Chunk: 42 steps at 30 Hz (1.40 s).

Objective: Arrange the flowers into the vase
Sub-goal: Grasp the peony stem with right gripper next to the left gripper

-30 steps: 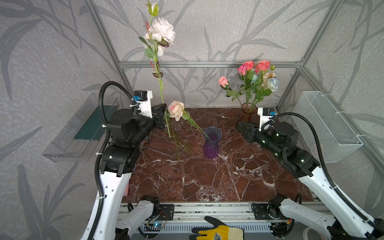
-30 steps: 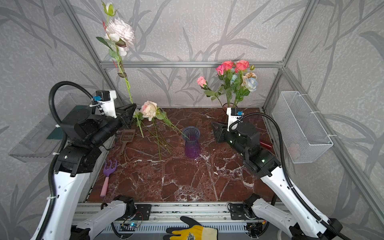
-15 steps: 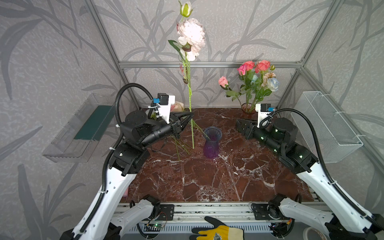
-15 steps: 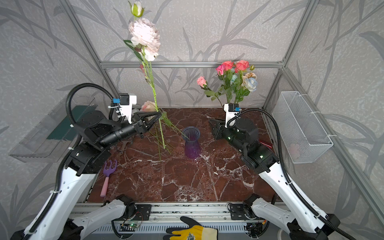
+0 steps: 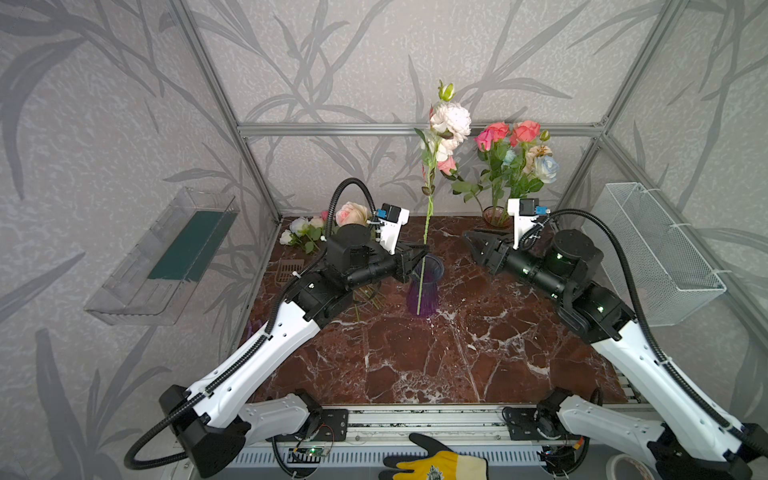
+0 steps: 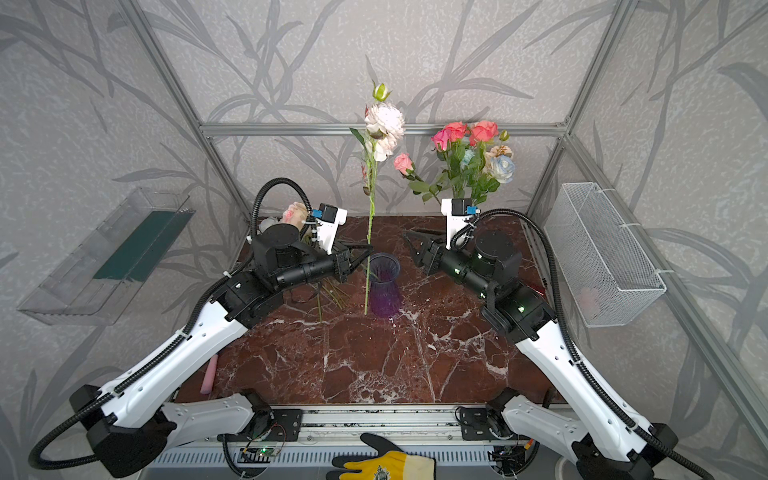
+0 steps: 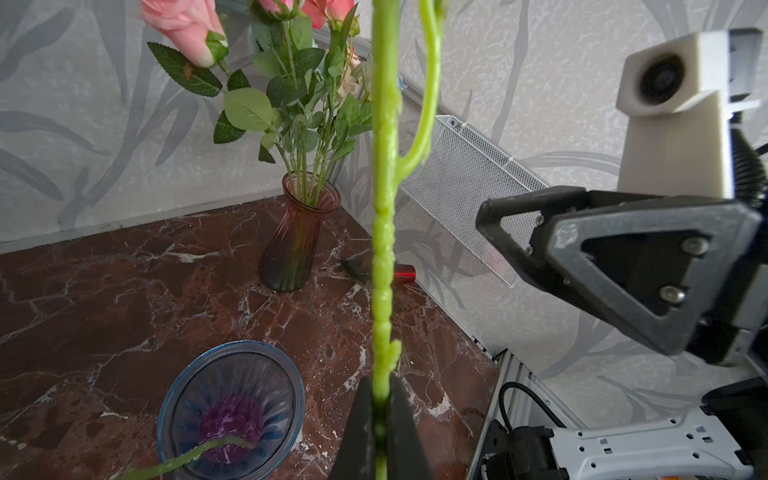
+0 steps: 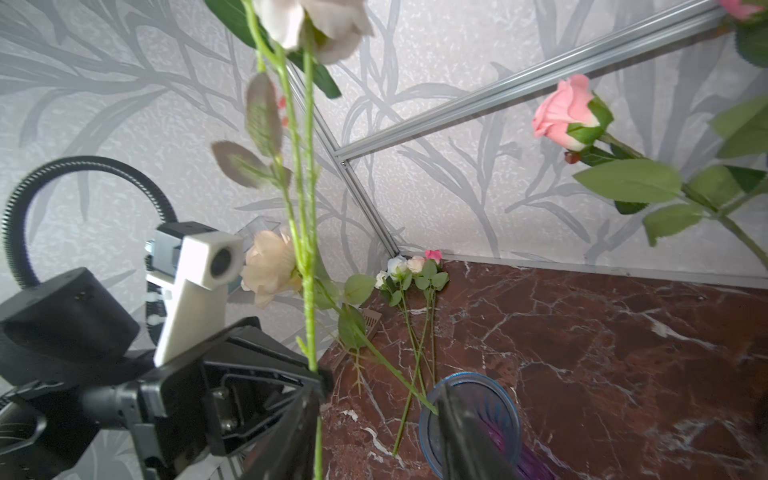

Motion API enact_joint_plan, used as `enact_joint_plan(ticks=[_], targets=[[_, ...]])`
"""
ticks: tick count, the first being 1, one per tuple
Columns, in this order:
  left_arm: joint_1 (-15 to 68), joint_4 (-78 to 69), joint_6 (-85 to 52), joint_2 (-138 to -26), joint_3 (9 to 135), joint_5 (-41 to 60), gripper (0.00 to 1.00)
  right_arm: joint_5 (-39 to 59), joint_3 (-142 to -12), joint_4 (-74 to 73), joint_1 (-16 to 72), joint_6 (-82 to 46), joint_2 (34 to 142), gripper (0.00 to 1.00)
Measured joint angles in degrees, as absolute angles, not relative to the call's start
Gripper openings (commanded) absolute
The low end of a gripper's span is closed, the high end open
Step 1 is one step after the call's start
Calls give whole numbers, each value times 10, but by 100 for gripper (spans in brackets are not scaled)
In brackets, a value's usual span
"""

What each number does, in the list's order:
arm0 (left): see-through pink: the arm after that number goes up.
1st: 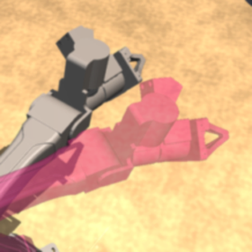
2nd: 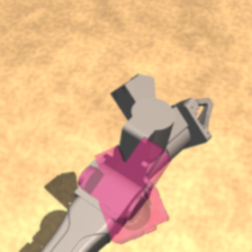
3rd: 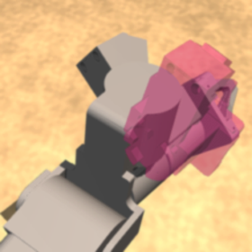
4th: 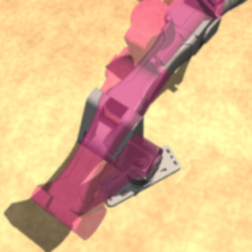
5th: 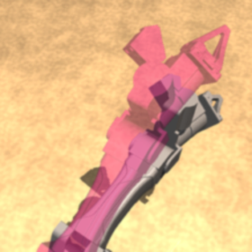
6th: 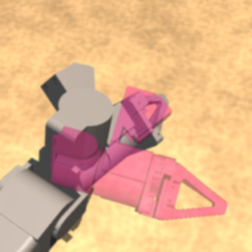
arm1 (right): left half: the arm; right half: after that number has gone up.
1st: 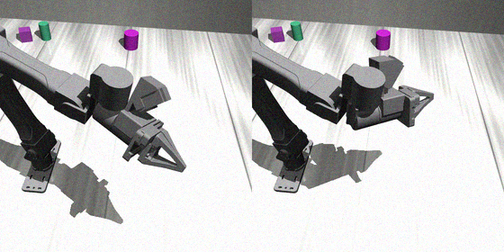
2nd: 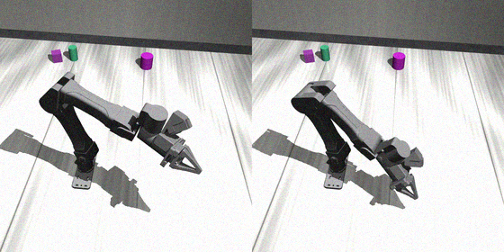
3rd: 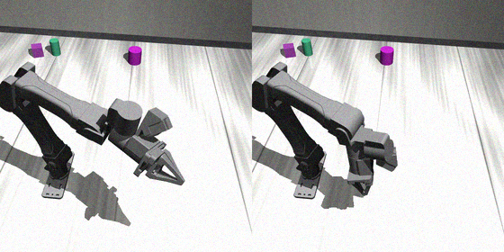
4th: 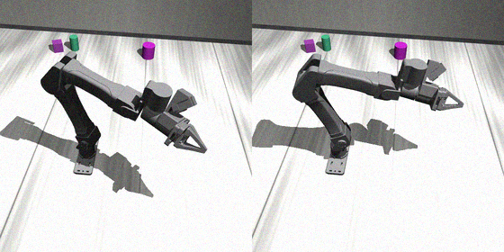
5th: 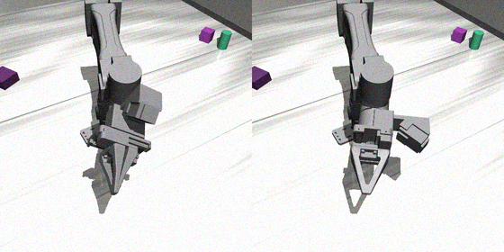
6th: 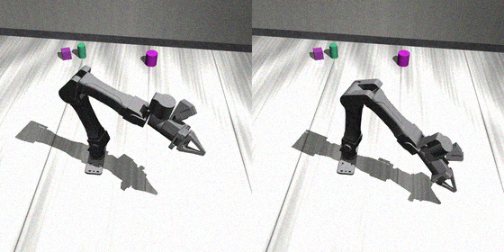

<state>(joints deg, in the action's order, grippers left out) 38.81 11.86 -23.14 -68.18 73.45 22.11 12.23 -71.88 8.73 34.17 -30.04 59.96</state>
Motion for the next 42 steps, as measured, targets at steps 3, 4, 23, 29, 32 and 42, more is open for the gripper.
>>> enact_joint_plan(ticks=[3, 4, 23, 29, 32, 42], targets=[[394, 116, -230, -682, 734, 218, 0, 147, -733, 57, 342, -317, 635, 48], [395, 114, -229, -682, 734, 218, 0, 156, -737, 47, 342, -322, 649, 48], [401, 111, -215, -682, 730, 197, 0, 189, -736, -3, 355, -376, 715, 45], [401, 114, -215, -682, 726, 190, 0, 190, -734, 14, 355, -361, 686, 45], [401, 113, -215, -681, 726, 190, 0, 199, -749, 19, 359, -359, 699, 45], [401, 118, -214, -681, 726, 190, 0, 215, -810, 19, 388, -353, 782, 6]])
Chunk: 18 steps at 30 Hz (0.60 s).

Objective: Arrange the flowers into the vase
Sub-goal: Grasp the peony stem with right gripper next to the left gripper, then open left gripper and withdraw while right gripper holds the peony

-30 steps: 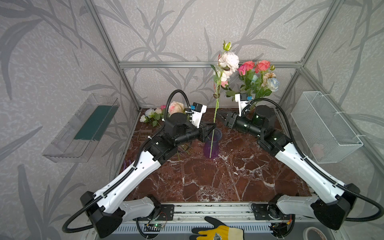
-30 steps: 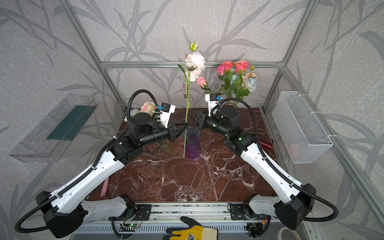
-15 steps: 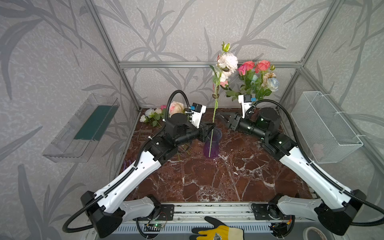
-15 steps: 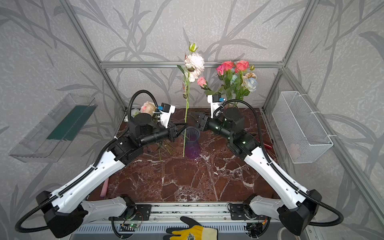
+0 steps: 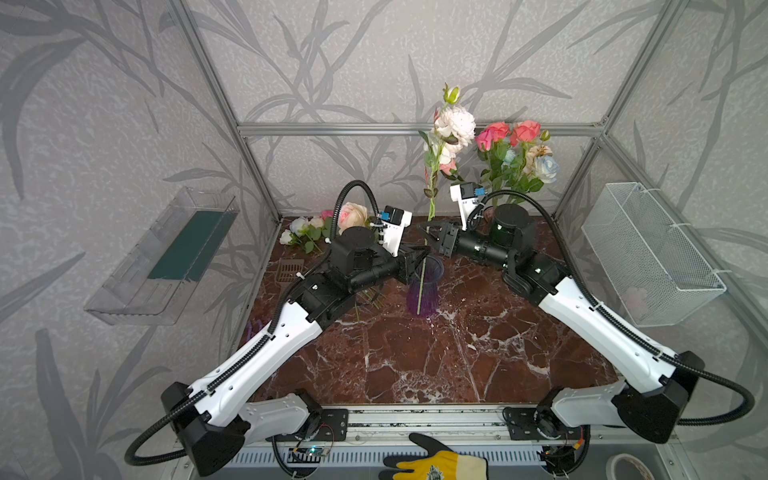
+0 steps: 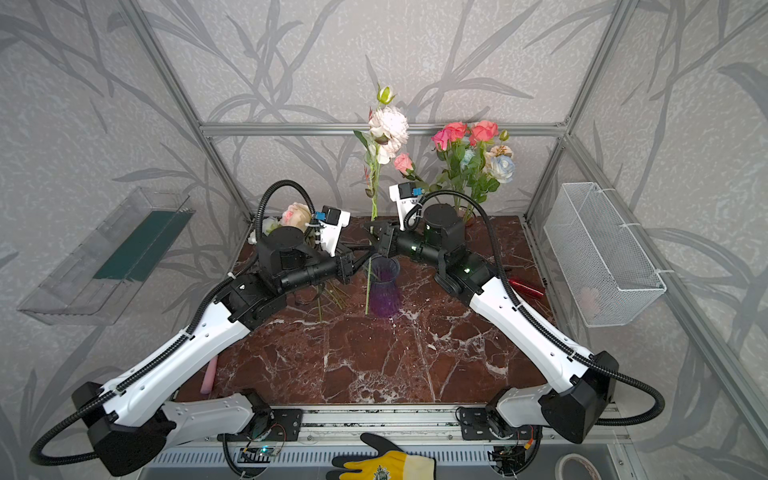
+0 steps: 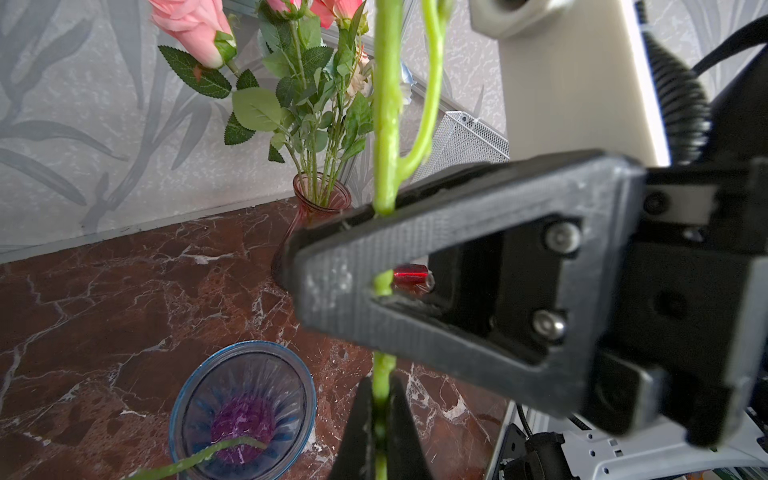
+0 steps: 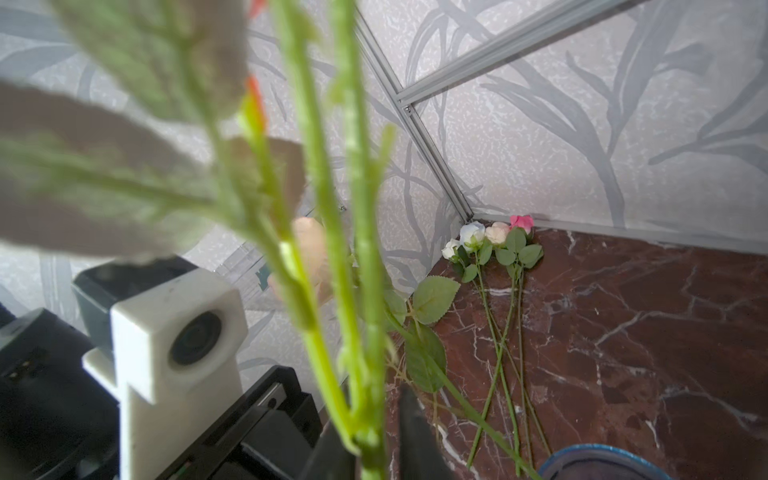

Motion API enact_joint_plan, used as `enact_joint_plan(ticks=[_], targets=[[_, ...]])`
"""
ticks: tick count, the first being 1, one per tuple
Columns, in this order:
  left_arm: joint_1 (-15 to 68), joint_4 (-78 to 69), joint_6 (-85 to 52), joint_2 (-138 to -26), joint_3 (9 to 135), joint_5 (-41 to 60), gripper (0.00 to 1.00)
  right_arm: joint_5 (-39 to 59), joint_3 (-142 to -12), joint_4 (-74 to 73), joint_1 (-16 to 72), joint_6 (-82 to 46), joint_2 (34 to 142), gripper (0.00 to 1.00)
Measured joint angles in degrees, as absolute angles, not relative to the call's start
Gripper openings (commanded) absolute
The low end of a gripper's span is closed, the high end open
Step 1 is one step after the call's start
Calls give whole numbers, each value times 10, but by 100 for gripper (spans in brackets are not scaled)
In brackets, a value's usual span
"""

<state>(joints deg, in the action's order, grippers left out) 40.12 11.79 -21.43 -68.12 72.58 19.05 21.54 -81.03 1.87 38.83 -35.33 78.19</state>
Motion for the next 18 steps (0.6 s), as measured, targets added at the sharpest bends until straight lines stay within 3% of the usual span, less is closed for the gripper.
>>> enact_joint_plan(ticks=[2, 4, 9, 18], targets=[[401, 120, -214, -680, 726, 190, 2, 213, -810, 21, 391, -351, 782, 1], [401, 121, -213, -679, 726, 189, 20, 206, -811, 23, 395, -342, 781, 0], [395, 114, -206, -672, 721, 189, 50, 183, -813, 42, 408, -314, 777, 0], [325, 76, -189, -560, 670, 175, 58, 60, -842, 76, 411, -206, 772, 0]])
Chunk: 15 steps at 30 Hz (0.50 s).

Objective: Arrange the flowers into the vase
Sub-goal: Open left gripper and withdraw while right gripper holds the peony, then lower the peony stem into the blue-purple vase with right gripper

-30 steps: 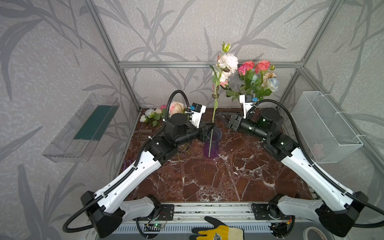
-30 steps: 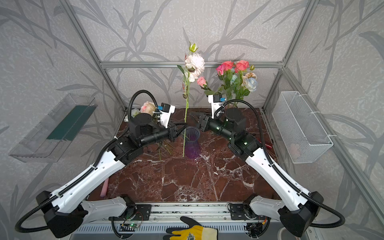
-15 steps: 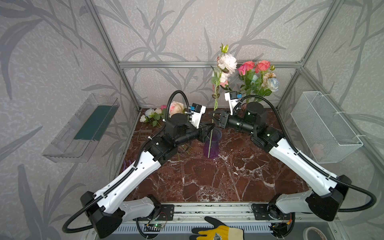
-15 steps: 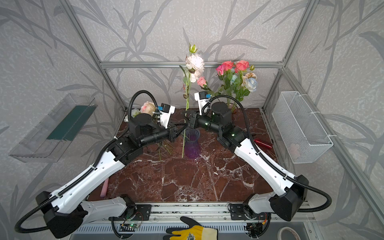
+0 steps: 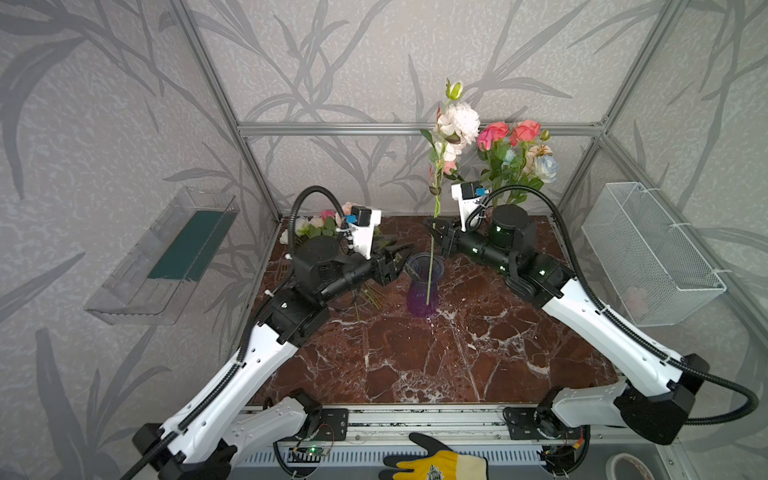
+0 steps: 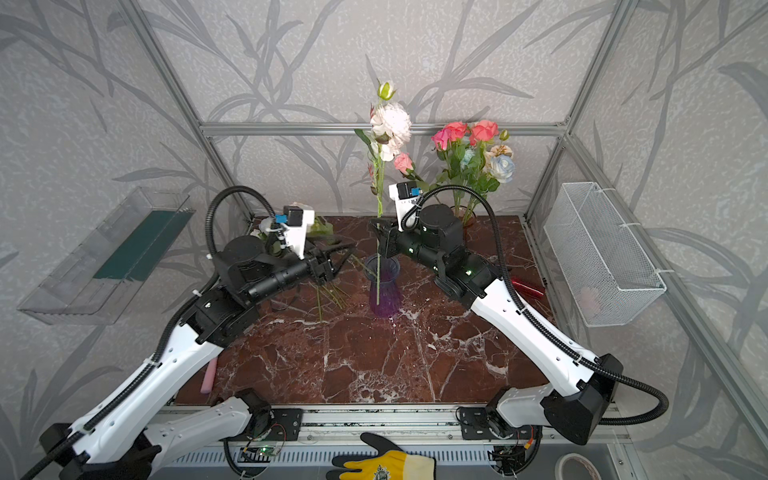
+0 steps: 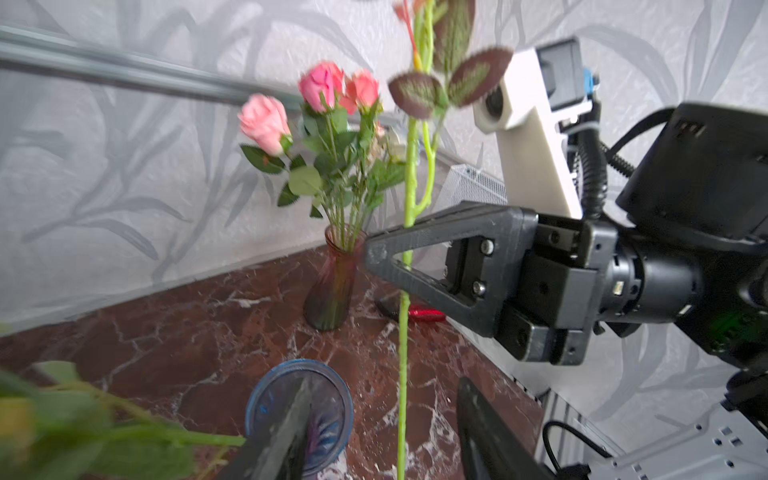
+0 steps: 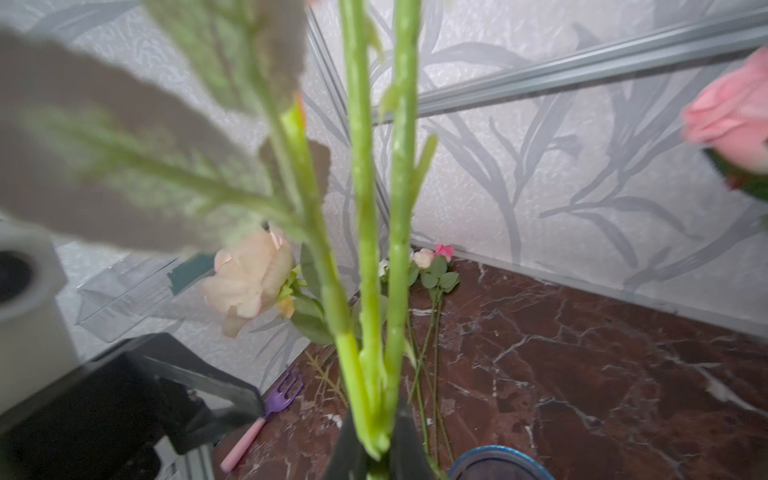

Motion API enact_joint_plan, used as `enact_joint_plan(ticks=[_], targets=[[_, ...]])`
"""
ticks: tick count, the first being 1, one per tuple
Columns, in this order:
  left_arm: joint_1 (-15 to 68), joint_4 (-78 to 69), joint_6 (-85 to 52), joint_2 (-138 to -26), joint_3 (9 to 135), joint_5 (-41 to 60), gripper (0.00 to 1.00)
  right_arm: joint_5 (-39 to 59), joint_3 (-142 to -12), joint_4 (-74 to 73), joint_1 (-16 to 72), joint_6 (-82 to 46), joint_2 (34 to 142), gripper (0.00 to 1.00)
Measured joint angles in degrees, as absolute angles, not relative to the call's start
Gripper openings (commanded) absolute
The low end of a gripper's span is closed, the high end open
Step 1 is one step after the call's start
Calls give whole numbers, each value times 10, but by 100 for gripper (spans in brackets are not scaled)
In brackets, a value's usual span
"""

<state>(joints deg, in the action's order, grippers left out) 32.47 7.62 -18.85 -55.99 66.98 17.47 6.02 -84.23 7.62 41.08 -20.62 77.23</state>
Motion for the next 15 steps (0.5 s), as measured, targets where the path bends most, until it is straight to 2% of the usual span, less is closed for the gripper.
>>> enact_joint_plan(ticks=[8, 15], targets=[[185, 7, -207, -456, 603, 73, 60, -26, -920, 39, 393, -122, 823, 0], [90, -11, -242, -472, 577, 7, 60, -36, -927, 14, 382, -109, 914, 0]])
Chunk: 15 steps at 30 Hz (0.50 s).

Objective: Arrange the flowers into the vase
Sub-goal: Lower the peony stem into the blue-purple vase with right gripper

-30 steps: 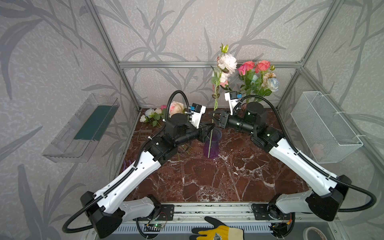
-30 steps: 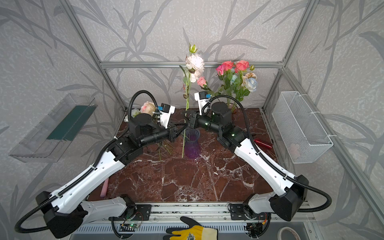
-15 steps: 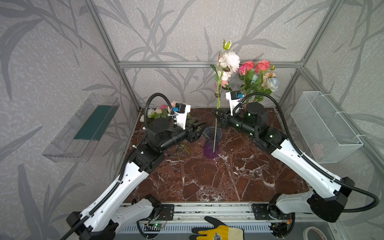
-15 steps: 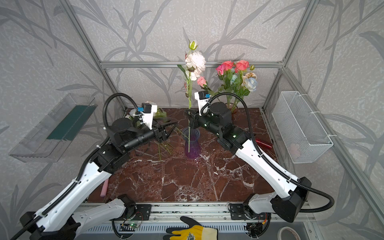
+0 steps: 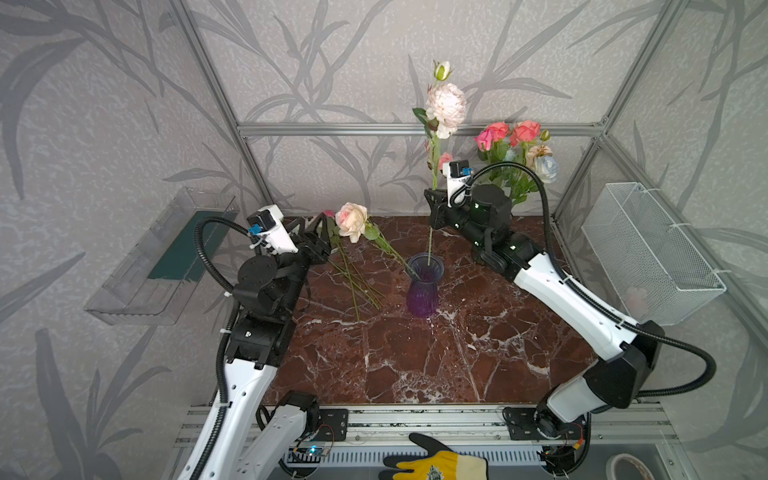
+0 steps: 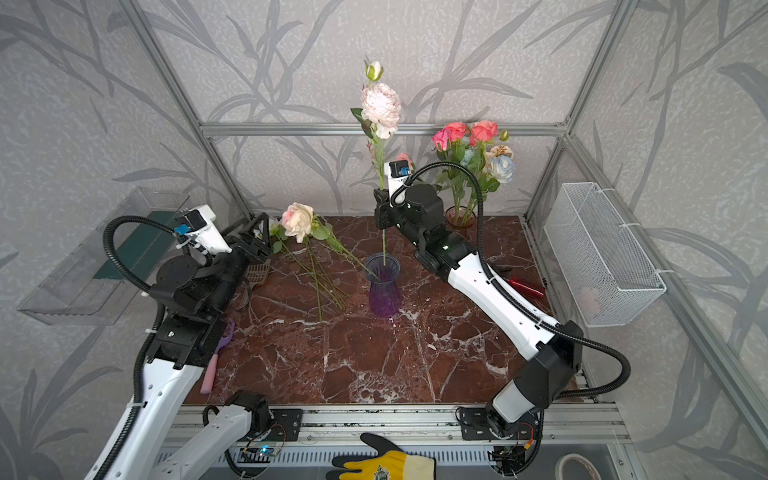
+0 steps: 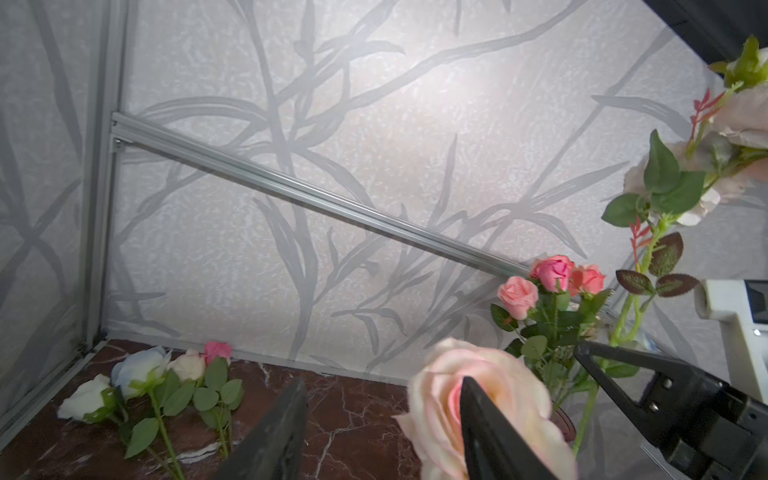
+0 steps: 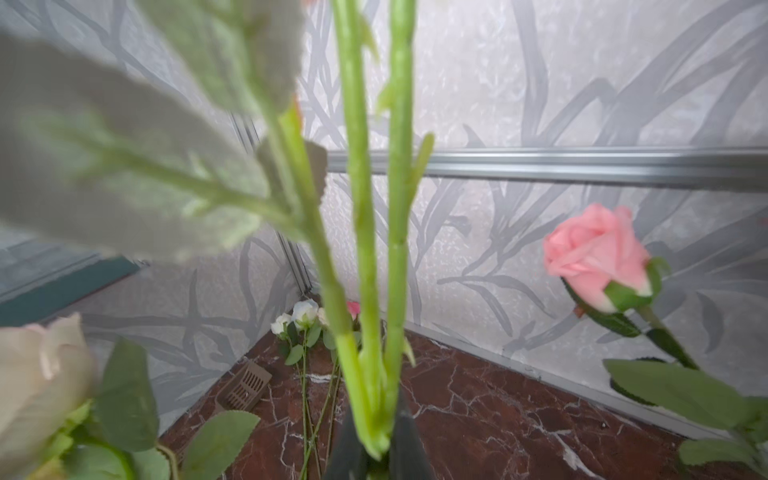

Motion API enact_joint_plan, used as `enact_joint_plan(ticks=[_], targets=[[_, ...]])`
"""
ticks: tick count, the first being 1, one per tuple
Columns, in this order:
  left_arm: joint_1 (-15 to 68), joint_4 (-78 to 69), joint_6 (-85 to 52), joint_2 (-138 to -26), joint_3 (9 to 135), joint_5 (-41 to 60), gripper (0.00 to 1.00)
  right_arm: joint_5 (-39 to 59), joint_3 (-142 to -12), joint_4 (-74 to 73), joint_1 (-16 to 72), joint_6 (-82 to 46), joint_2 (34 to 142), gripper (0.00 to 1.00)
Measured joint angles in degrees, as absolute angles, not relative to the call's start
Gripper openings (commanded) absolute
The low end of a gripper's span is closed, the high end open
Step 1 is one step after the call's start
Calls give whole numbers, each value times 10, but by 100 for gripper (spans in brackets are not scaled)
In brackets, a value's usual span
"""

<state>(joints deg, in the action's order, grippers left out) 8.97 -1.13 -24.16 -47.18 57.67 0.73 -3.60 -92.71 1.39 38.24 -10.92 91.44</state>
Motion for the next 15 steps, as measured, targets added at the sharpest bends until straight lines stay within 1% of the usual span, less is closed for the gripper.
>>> enact_joint_plan(ticks=[3, 7, 11, 15], targets=[[65, -15, -258, -498, 572, 5, 60, -31, -895, 5, 383, -123, 929, 0], [55, -15, -272, -517, 561, 5, 60, -30, -835, -13, 391, -148, 929, 2], [54, -20, -280, -522, 561, 7, 60, -31, -790, -22, 404, -165, 928, 6], [51, -22, -289, -533, 561, 15, 60, -37, -767, -23, 417, -174, 924, 15]])
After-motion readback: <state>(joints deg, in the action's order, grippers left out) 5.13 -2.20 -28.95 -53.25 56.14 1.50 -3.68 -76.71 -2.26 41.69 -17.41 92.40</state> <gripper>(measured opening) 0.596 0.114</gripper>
